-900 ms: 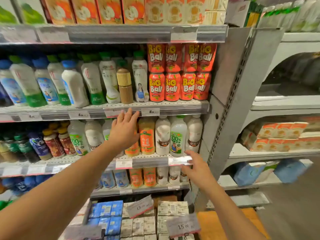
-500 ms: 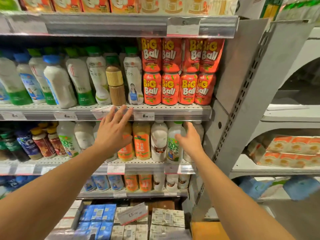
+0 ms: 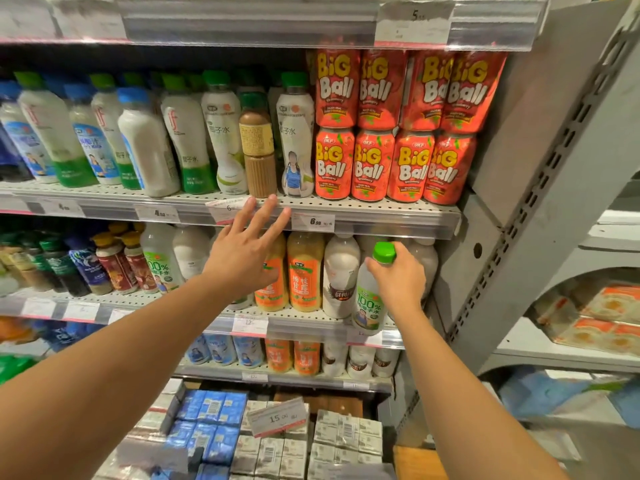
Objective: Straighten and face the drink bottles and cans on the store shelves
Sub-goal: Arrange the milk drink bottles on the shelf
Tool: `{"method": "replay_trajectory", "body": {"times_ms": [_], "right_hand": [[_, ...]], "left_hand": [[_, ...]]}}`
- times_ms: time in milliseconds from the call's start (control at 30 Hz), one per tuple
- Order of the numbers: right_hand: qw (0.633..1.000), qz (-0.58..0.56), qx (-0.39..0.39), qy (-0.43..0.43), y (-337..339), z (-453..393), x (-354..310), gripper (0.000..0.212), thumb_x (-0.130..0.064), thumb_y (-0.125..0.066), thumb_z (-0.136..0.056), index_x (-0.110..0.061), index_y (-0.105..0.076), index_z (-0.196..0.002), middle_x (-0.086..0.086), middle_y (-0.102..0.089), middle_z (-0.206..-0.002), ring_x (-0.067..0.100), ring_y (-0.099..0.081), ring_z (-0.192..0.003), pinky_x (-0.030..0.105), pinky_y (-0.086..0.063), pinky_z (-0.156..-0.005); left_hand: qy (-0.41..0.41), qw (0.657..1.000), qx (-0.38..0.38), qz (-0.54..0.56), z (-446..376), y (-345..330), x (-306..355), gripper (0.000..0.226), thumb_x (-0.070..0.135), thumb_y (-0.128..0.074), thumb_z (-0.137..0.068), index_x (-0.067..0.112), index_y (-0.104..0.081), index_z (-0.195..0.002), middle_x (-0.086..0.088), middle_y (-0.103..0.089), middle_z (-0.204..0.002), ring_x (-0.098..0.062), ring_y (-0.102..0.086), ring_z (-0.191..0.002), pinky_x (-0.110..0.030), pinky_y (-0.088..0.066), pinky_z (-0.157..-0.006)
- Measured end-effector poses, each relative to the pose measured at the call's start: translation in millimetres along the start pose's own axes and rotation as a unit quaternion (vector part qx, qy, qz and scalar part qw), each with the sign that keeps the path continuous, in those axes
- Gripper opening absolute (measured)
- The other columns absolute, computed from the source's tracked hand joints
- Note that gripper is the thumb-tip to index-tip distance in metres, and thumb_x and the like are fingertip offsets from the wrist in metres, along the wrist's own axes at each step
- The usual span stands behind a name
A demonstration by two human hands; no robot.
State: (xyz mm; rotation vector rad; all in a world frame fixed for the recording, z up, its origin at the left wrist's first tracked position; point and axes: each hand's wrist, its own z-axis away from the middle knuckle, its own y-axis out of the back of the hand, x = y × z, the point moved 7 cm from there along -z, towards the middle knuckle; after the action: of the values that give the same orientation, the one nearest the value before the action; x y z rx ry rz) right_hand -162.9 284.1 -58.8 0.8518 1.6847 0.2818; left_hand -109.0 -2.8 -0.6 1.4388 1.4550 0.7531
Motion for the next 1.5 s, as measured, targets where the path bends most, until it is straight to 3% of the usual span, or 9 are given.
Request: {"method": "replay_trajectory", "body": {"times_ms": [467, 600, 733, 867, 933, 1133, 1300, 1400, 1500], "right_hand": [[0.994, -0.069, -0.071, 0.048, 29, 119, 17, 0.025, -0.035, -0.079, -0.087, -0.023, -0.059, -0.094, -0.007, -0.064, -0.08, 0.011, -0.058, -0.072, 0.031, -0.047, -0.068], [0.989, -0.1, -0.105, 0.039, 34, 159, 14, 0.023, -0.034, -0.079, -0.087, -0.024, -0.06, -0.094, -0.014, -0.063, -0.08, -0.002, -0.058, -0.077, 0.017, -0.043, -0.067], [0.986, -0.089, -0.136, 0.03, 36, 191, 9, 0.023, -0.034, -0.081, -0.085, -0.023, -0.062, -0.092, -0.009, -0.065, -0.08, 0.005, -0.059, -0.078, 0.026, -0.047, -0.067], [0.984, -0.079, -0.158, 0.032, 34, 205, 2, 0.023, -0.035, -0.082, -0.083, -0.028, -0.06, -0.085, -0.007, -0.062, -0.074, 0.008, -0.057, -0.072, 0.026, -0.042, -0.062], [0.979, -0.068, -0.185, 0.052, 26, 207, -7, 0.025, -0.035, -0.084, -0.081, -0.029, -0.059, -0.08, -0.007, -0.06, -0.071, 0.006, -0.054, -0.068, 0.026, -0.039, -0.061], [0.972, -0.018, -0.226, 0.064, -17, 213, -41, 0.029, -0.039, -0.086, -0.075, -0.033, -0.058, -0.072, -0.009, -0.061, -0.071, 0.006, -0.056, -0.072, 0.025, -0.039, -0.061], [0.976, -0.018, -0.213, 0.037, -44, 215, -52, 0.03, -0.042, -0.09, -0.071, -0.033, -0.061, -0.073, -0.013, -0.062, -0.069, 0.006, -0.058, -0.065, 0.033, -0.05, -0.059], [0.98, -0.011, -0.194, 0.042, -54, 218, -64, 0.03, -0.039, -0.09, -0.072, -0.03, -0.061, -0.073, -0.009, -0.06, -0.067, 0.004, -0.055, -0.065, 0.028, -0.042, -0.059], [0.983, -0.004, -0.18, 0.044, -59, 221, -74, 0.028, -0.04, -0.09, -0.072, -0.034, -0.063, -0.076, -0.01, -0.062, -0.069, 0.005, -0.055, -0.067, 0.027, -0.04, -0.06]], "left_hand": [[0.008, 0.994, -0.11, 0.027, 2, 19, 6, 0.114, 0.056, -0.069, -0.082, 0.039, 0.015, -0.157, 0.005, 0.022, -0.167, -0.032, 0.015, -0.154, -0.061, -0.017, -0.121], [-0.001, 0.995, -0.081, 0.058, 6, 39, 10, 0.097, 0.044, -0.069, -0.086, 0.031, -0.01, -0.161, -0.002, -0.006, -0.169, -0.032, -0.001, -0.155, -0.059, -0.023, -0.12], [-0.042, 0.995, -0.052, 0.069, 38, 41, 1, 0.057, 0.042, -0.06, -0.093, 0.026, -0.048, -0.146, -0.001, -0.047, -0.152, -0.027, -0.039, -0.14, -0.048, -0.047, -0.103], [0.011, 0.982, -0.126, 0.14, 76, 5, -34, 0.039, 0.039, -0.058, -0.096, 0.026, -0.061, -0.132, 0.001, -0.064, -0.132, -0.024, -0.062, -0.113, -0.037, -0.055, -0.081], [0.051, 0.969, -0.153, 0.185, 93, -15, -57, 0.036, 0.037, -0.06, -0.096, 0.025, -0.063, -0.13, 0.0, -0.068, -0.128, -0.022, -0.067, -0.102, -0.036, -0.056, -0.083], [0.148, 0.91, -0.183, 0.341, 117, -65, -120, 0.04, 0.033, -0.065, -0.096, 0.019, -0.063, -0.133, 0.001, -0.066, -0.132, -0.02, -0.065, -0.111, -0.041, -0.053, -0.099], [0.219, 0.882, -0.131, 0.396, 95, -82, -172, 0.045, 0.033, -0.065, -0.095, 0.015, -0.059, -0.136, -0.007, -0.065, -0.134, -0.023, -0.064, -0.11, -0.035, -0.052, -0.094], [0.245, 0.884, -0.076, 0.39, 75, -82, -192, 0.062, 0.03, -0.068, -0.092, 0.012, -0.044, -0.146, -0.009, -0.056, -0.141, -0.025, -0.06, -0.111, -0.033, -0.047, -0.085], [0.247, 0.895, -0.051, 0.369, 53, -88, -207, 0.052, 0.03, -0.073, -0.087, 0.01, -0.05, -0.129, -0.012, -0.059, -0.126, -0.026, -0.059, -0.101, -0.035, -0.047, -0.078]]}}
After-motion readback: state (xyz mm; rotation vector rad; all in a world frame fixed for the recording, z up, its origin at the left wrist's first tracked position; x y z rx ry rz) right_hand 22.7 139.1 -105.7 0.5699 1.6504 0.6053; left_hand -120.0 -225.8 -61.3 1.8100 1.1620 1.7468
